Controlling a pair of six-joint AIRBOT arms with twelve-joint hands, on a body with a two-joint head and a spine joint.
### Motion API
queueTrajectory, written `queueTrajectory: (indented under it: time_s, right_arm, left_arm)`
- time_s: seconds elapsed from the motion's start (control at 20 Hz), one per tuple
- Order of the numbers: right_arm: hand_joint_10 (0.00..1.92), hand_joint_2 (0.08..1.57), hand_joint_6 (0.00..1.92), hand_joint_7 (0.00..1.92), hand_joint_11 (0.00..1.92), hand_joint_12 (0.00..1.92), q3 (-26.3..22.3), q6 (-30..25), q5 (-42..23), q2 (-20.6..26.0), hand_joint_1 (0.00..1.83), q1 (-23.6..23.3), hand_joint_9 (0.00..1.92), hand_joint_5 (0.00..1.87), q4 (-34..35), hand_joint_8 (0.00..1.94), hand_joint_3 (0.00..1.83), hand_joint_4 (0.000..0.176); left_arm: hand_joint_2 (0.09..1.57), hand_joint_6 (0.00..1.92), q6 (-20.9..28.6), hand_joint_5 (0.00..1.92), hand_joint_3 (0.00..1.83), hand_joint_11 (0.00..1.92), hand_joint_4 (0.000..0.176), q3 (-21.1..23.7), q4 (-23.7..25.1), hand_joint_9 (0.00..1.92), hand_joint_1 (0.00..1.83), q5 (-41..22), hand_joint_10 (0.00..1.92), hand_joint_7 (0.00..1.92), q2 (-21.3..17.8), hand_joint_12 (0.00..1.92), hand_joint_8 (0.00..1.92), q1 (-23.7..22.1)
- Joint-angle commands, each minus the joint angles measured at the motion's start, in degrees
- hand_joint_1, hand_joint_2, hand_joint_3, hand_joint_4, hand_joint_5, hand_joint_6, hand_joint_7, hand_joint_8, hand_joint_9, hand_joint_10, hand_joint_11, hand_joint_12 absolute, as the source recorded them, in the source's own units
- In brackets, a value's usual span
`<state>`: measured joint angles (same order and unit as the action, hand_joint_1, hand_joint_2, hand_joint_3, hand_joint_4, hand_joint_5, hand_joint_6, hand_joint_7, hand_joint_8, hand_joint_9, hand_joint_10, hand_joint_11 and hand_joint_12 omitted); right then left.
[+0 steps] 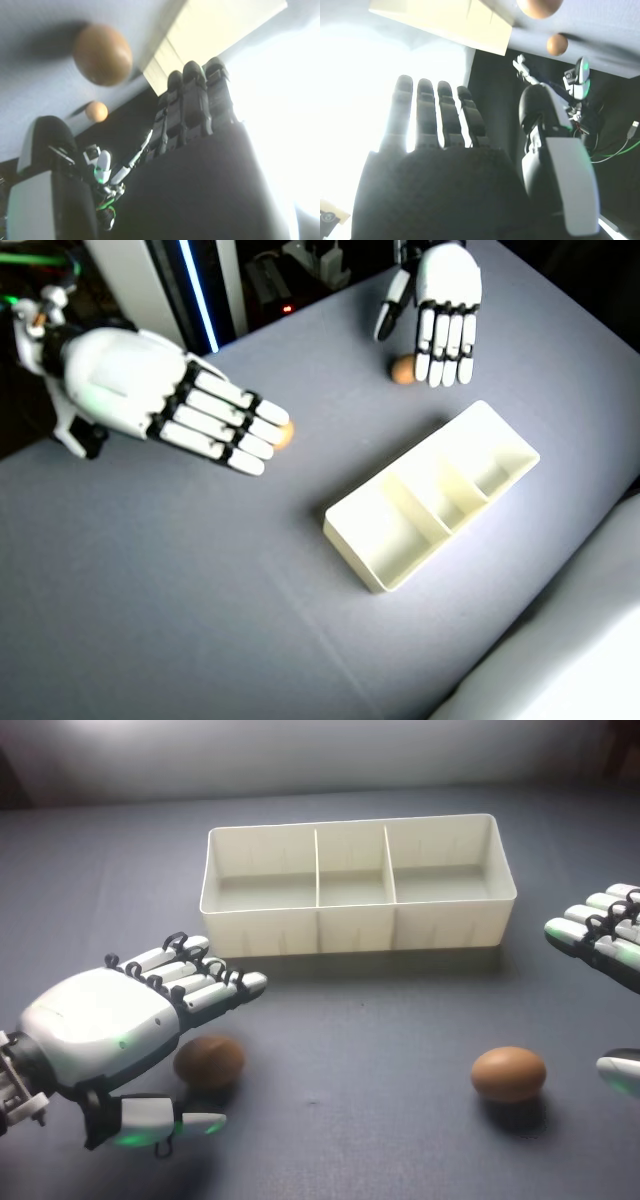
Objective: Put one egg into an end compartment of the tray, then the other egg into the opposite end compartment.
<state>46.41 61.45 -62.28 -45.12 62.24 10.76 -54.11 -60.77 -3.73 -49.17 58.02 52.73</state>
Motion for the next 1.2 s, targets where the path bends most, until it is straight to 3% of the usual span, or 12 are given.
queueTrajectory:
  time_s: [0.0, 0.15, 0.25, 0.35, 0.4, 0.45, 0.5, 0.65, 0.75, 0.85, 1.0, 1.15]
  right_arm:
    - [0.0, 1.35, 0.0, 0.0, 0.0, 0.0, 0.2, -0.1, -6.8, -0.1, 0.22, 0.0, 0.0, 0.0, 0.1, 0.0, 0.0, 0.0]
    - [0.0, 1.34, 0.0, 0.0, 0.0, 0.0, 0.2, -0.1, -6.8, -0.1, 0.27, 0.1, 0.0, 0.0, 0.2, 0.0, 0.0, 0.0]
    - [0.0, 1.35, 0.0, 0.0, 0.0, 0.0, 0.3, -0.1, -6.8, -0.1, 0.28, 0.1, 0.0, 0.0, 0.2, 0.0, 0.0, 0.0]
    - [0.0, 1.35, 0.0, 0.0, 0.0, 0.0, 0.3, -0.1, -6.9, -0.1, 0.27, 0.1, 0.0, 0.0, 0.2, 0.0, 0.0, 0.0]
    - [0.0, 1.35, 0.0, 0.0, 0.0, 0.0, 0.3, -0.1, -6.9, -0.1, 0.27, 0.1, 0.0, 0.0, 0.2, 0.0, 0.0, 0.0]
    - [0.0, 1.34, 0.0, 0.0, 0.0, 0.0, 0.3, -0.1, -6.9, -0.1, 0.28, 0.1, 0.0, 0.0, 0.3, 0.0, 0.0, 0.0]
    - [0.0, 1.34, 0.0, 0.0, 0.0, 0.0, 0.3, -0.1, -6.9, -0.1, 0.27, 0.1, 0.0, 0.0, 0.3, 0.0, 0.0, 0.0]
    - [0.0, 1.34, 0.0, 0.0, 0.0, 0.0, 0.3, -0.1, -6.9, -0.1, 0.29, 0.2, 0.0, 0.0, 0.4, 0.0, 0.0, 0.0]
    - [0.0, 1.34, 0.0, 0.0, 0.0, 0.0, 0.3, -0.1, -7.4, 0.0, 0.29, 0.2, 0.0, 0.0, 0.4, 0.0, 0.0, 0.0]
    - [0.0, 1.34, 0.0, 0.0, 0.0, 0.0, 0.2, -0.1, -7.7, 0.0, 0.29, 0.2, 0.0, 0.0, 0.4, 0.0, 0.0, 0.0]
    - [0.0, 1.34, 0.0, 0.0, 0.0, 0.0, 0.2, -0.1, -7.9, 0.1, 0.27, 0.2, 0.0, 0.0, 0.4, 0.0, 0.0, 0.0]
    - [0.0, 1.35, 0.0, 0.0, 0.0, 0.0, 0.2, -0.1, -8.0, 0.0, 0.26, 0.2, 0.0, 0.0, 0.4, 0.0, 0.0, 0.0]
  left_arm:
    - [1.1, 0.07, 0.2, 0.2, 0.0, 0.0, 0.008, -0.4, -0.4, 0.0, 0.66, -4.9, 0.6, 0.33, 0.4, 0.18, 0.02, -0.7]
    - [1.11, 0.16, 0.2, 0.24, 0.0, 0.0, 0.009, -1.2, -0.6, 0.0, 0.7, -3.6, 0.77, 0.39, 1.3, 0.92, 0.04, -1.0]
    - [1.11, 0.43, 0.1, 0.21, 0.0, 0.0, 0.0, -1.3, -0.6, 0.03, 0.76, -3.4, 0.95, 0.48, 1.3, 1.33, 0.11, -1.0]
    - [1.13, 0.67, 0.2, 0.22, 0.0, 0.0, 0.0, -1.4, -0.6, 0.12, 0.79, -3.3, 1.02, 0.57, 1.3, 1.58, 0.2, -1.0]
    - [1.14, 0.77, 0.2, 0.42, 0.01, 0.0, 0.0, -1.5, -0.6, 0.34, 0.87, -3.3, 1.35, 0.68, 1.4, 1.85, 0.75, -1.0]
    - [1.17, 1.15, 0.2, 0.75, 0.03, 0.46, 0.0, -1.5, -0.6, 0.73, 1.01, -3.3, 1.81, 0.92, 1.5, 1.91, 1.59, -1.0]
    - [1.17, 1.2, 0.2, 0.84, 0.02, 0.76, 0.0, -1.5, -0.6, 1.02, 1.07, -3.7, 1.9, 1.11, 1.6, 1.92, 1.86, -1.1]
    - [1.17, 1.2, 0.6, 0.86, 0.01, 0.84, 0.0, -0.7, -0.1, 1.16, 1.11, -6.6, 1.92, 1.2, 0.6, 1.92, 1.92, -1.2]
    - [1.18, 1.22, 0.6, 0.85, 0.01, 0.84, 0.0, 0.9, 0.8, 1.05, 1.09, -10.4, 1.92, 1.05, -1.4, 1.92, 1.92, -1.2]
    - [1.15, 1.1, 0.6, 0.92, 0.0, 0.81, 0.0, 2.1, 1.8, 1.06, 1.14, -13.7, 1.92, 1.09, -3.3, 1.92, 1.92, -1.3]
    - [1.14, 1.07, 0.4, 0.94, 0.0, 0.46, 0.0, 2.1, 2.6, 0.87, 1.13, -15.3, 1.92, 1.04, -4.3, 1.92, 1.69, -3.6]
    - [1.13, 1.06, -1.0, 0.94, 0.0, 0.38, 0.0, 0.5, 2.1, 0.87, 1.15, -14.0, 1.9, 1.06, -3.8, 1.92, 1.59, -7.9]
